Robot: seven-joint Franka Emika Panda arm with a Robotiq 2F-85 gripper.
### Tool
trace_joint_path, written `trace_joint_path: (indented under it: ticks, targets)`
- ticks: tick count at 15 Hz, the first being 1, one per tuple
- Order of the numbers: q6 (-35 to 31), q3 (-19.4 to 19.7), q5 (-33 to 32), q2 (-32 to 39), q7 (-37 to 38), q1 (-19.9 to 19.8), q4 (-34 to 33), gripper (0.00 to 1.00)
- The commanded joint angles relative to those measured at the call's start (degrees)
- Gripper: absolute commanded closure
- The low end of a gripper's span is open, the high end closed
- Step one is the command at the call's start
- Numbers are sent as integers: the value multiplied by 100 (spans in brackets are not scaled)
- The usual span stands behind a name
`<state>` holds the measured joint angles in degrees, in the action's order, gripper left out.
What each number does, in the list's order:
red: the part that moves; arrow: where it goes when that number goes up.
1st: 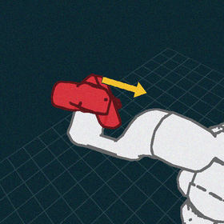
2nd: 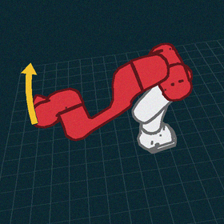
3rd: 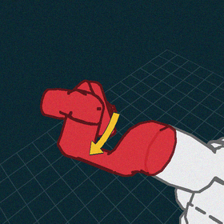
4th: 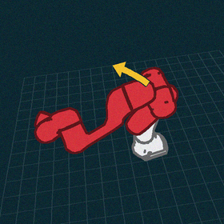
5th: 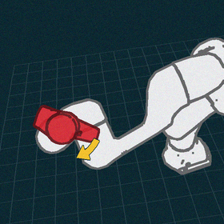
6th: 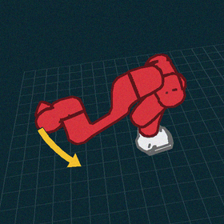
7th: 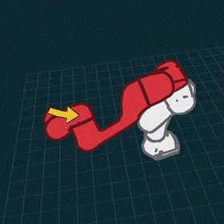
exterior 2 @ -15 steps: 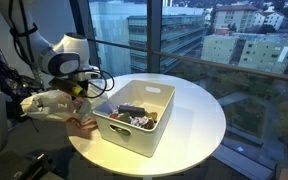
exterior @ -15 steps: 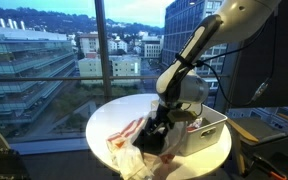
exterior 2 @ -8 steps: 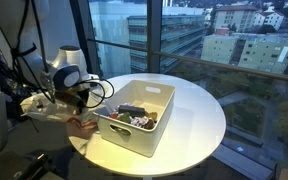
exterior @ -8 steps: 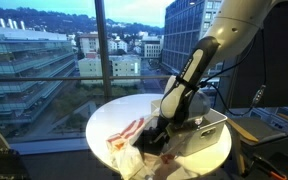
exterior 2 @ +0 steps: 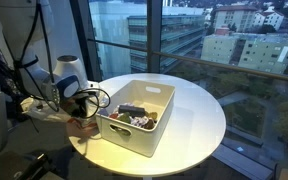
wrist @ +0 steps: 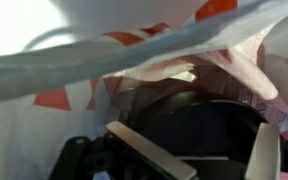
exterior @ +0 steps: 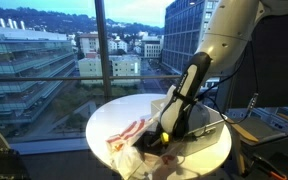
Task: Remove the black bowl from the plastic bag, put it in the white basket, remove the duster and toy moose from the white basket and put them in the plastic bag
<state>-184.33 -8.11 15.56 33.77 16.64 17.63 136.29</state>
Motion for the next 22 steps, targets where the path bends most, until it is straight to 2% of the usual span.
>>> trace_joint_path:
  ticks: [1, 2, 3, 5, 9, 13, 14, 15, 16, 17, 18, 19, 22]
  targets:
    - [-593, -85, 85, 344, 209, -5, -267, 0]
    - [-682, -59, 91, 389, 224, 10, -296, 2]
    - [-713, -74, 88, 428, 229, -25, -326, 25]
    - [-716, -73, 132, 479, 282, -79, -367, 30]
    - [-599, 1, 245, 436, 366, -73, -363, 61]
    - [-161, 40, 454, 241, 549, -49, -307, 92]
    - [36, -26, 481, 179, 585, -120, -304, 95]
    - [234, 110, 568, 102, 687, 2, -293, 95]
    - [499, -105, 569, 18, 720, -227, -305, 98]
    - [685, -130, 609, -65, 782, -262, -310, 99]
    - [918, -261, 653, -197, 822, -382, -309, 96]
    - [1073, -340, 698, -297, 849, -458, -309, 97]
    - [1426, -326, 776, -678, 964, -457, -248, 97]
